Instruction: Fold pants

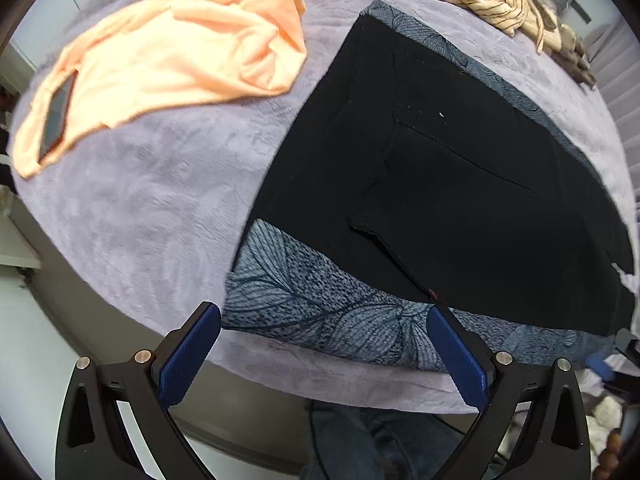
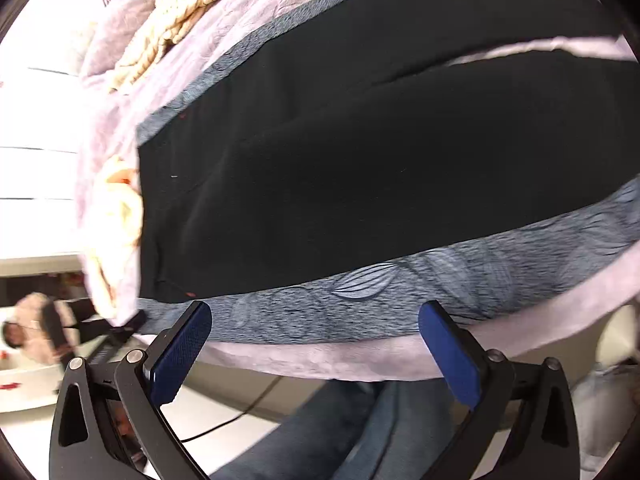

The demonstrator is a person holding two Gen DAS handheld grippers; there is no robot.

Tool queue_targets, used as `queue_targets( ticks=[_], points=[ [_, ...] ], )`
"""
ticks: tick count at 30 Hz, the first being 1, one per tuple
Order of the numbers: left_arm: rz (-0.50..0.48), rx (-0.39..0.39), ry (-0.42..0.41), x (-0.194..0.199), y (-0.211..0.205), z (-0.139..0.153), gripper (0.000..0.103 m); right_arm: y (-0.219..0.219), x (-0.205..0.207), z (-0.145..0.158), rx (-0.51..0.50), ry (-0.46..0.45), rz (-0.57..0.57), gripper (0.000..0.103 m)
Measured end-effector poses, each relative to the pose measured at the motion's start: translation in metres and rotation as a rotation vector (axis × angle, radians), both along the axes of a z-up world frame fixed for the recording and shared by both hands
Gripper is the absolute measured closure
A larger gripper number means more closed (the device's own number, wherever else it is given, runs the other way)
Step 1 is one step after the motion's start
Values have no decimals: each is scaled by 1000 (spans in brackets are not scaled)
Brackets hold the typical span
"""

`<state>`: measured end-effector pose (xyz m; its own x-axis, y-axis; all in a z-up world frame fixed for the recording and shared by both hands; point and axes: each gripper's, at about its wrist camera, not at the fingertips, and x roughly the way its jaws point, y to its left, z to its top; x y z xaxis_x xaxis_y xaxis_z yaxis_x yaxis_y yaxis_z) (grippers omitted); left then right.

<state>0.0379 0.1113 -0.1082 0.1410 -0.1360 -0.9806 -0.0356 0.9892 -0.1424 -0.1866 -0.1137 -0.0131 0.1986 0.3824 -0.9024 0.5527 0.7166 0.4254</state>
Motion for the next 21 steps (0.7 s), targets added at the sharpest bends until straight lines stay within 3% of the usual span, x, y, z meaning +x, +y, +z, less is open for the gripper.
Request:
queue_targets(
  ticks=[3,5,9,13,18,20,21],
  points=[
    [-17,-67,5,-7,8,-12,0,-7,-15,-16,175,-53,-58,1],
    [-28,-121,22,-8,10,-20,0,-13,-29,-27,245,-53,-102,8],
    [-24,-258,53,-3,0,-31,0,-28,-55,-53,300,-35,-185,15],
    [-45,-301,61,3,-20,-34,0,-37,-57,-72,337,-39,-239,16],
    [-14,-364,66,16,-21,-39,0,-36,-45,-56,367,-167,-221,17],
    [22,-374,78,20,-18,-45,8,-35,-40,-60,367,-176,-209,17],
    [28,-361,81,19,-20,-46,23,-35,-37,-68,376,-164,-212,18]
  ],
)
